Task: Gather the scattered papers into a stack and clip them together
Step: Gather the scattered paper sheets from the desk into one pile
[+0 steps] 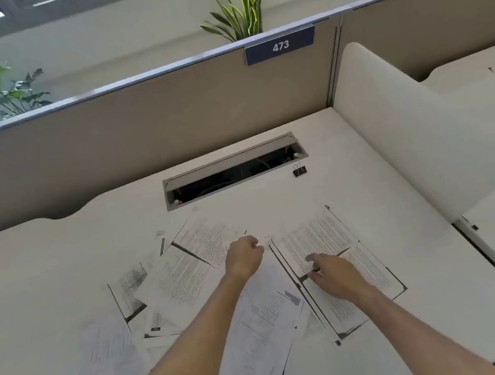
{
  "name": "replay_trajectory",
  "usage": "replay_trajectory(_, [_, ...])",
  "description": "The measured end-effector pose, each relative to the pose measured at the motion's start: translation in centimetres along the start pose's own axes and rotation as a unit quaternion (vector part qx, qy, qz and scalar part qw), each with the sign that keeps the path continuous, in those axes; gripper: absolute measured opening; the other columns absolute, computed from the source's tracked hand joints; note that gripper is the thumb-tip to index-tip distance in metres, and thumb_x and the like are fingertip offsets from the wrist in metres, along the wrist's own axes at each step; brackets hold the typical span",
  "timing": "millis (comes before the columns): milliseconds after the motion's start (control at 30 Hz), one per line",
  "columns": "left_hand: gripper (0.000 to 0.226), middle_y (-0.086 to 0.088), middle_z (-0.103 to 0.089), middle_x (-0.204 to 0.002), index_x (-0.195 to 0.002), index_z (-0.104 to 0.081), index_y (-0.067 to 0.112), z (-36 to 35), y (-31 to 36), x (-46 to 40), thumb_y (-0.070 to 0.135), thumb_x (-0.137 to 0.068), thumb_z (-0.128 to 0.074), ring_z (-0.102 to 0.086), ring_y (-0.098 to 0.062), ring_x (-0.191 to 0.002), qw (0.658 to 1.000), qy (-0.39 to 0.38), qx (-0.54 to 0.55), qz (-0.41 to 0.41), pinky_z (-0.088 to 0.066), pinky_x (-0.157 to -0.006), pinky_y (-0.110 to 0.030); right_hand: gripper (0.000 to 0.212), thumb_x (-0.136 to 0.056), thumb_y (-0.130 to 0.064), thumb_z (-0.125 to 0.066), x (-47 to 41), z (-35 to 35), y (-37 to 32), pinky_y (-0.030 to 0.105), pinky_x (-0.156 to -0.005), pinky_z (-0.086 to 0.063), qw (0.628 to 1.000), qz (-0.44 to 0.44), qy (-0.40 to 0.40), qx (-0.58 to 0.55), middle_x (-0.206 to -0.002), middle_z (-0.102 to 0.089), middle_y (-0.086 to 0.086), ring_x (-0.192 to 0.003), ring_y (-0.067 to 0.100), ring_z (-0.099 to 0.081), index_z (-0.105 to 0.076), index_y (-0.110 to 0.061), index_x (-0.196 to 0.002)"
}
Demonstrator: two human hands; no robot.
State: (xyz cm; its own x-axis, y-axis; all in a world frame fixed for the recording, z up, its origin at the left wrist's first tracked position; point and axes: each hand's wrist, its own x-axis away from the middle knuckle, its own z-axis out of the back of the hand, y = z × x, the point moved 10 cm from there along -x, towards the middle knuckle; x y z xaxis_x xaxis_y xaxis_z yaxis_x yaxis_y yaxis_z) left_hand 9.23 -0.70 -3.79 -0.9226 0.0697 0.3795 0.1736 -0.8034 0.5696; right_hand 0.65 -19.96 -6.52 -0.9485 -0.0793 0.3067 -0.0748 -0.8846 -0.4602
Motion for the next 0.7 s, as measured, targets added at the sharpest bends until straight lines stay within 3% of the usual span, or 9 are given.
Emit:
replay_trajectory(267, [0.039, -0.007, -0.062, -0.129, -0.13, -0.057, 0.012, -2.5, 2.1, -3.6, 0.021, -0.092, -0.054, -0.059, -0.028, -0.115, 0.999, 0.008, -0.042, -0.002, -0.044, -0.082, -0.031, 0.041, -0.096, -0.031, -0.053, -1.6, -0.2, 1.8, 0.028, -0.079, -0.049, 0.997, -0.003, -0.013, -0.069, -0.114, -0.068, -0.002, -0.097, 0.014, -0.062, -0.052, -0.021, -0.136])
replay_trajectory(400, [0.012, -0.004, -0.063, -0.09, -0.09, -0.062, 0.011, -3.6, 2.3, -5.4, 0.015, -0.086, -0.052, -0.06, -0.028, -0.089, 0.997, 0.004, -0.078, 0.006, -0.048, -0.071, -0.034, 0.039, -0.096, -0.031, -0.055, -2.7, -0.7, 2.7, 0.027, -0.073, -0.05, 0.996, -0.013, -0.011, -0.092, -0.101, -0.067, -0.006, -0.084, 0.01, -0.059, -0.055, -0.021, -0.133])
replay_trajectory(500, [0.016, -0.005, -0.069, -0.098, -0.092, -0.069, 0.01, -4.2, 2.3, -6.1, 0.012, -0.086, -0.054, -0.063, -0.026, -0.092, 0.996, -0.001, -0.089, 0.013, -0.051, -0.075, -0.033, 0.036, -0.095, -0.031, -0.055, -3.0, -1.1, 3.4, 0.027, -0.067, -0.046, 0.996, -0.023, -0.007, -0.086, -0.094, -0.063, -0.009, -0.079, 0.009, -0.056, -0.057, -0.022, -0.13])
replay_trajectory(600, [0.016, -0.004, -0.065, -0.087, -0.088, -0.071, 0.017, -4.6, 2.0, -6.5, 0.009, -0.085, -0.057, -0.061, -0.023, -0.083, 0.997, 0.004, -0.077, 0.021, -0.045, -0.069, -0.028, 0.034, -0.094, -0.031, -0.056, -3.3, -1.3, 3.9, 0.027, -0.064, -0.042, 0.995, -0.031, 0.005, -0.092, -0.088, -0.06, -0.012, -0.076, 0.008, -0.055, -0.059, -0.022, -0.126])
replay_trajectory(700, [0.018, -0.003, -0.073, -0.1, -0.098, -0.074, 0.012, -4.6, 1.4, -6.6, 0.011, -0.087, -0.06, -0.066, -0.022, -0.091, 0.998, 0.022, -0.054, 0.027, -0.043, -0.07, -0.025, 0.031, -0.092, -0.03, -0.057, -3.5, -1.6, 4.1, 0.027, -0.063, -0.043, 0.994, -0.037, 0.009, -0.107, -0.081, -0.058, -0.013, -0.073, 0.008, -0.055, -0.06, -0.023, -0.122])
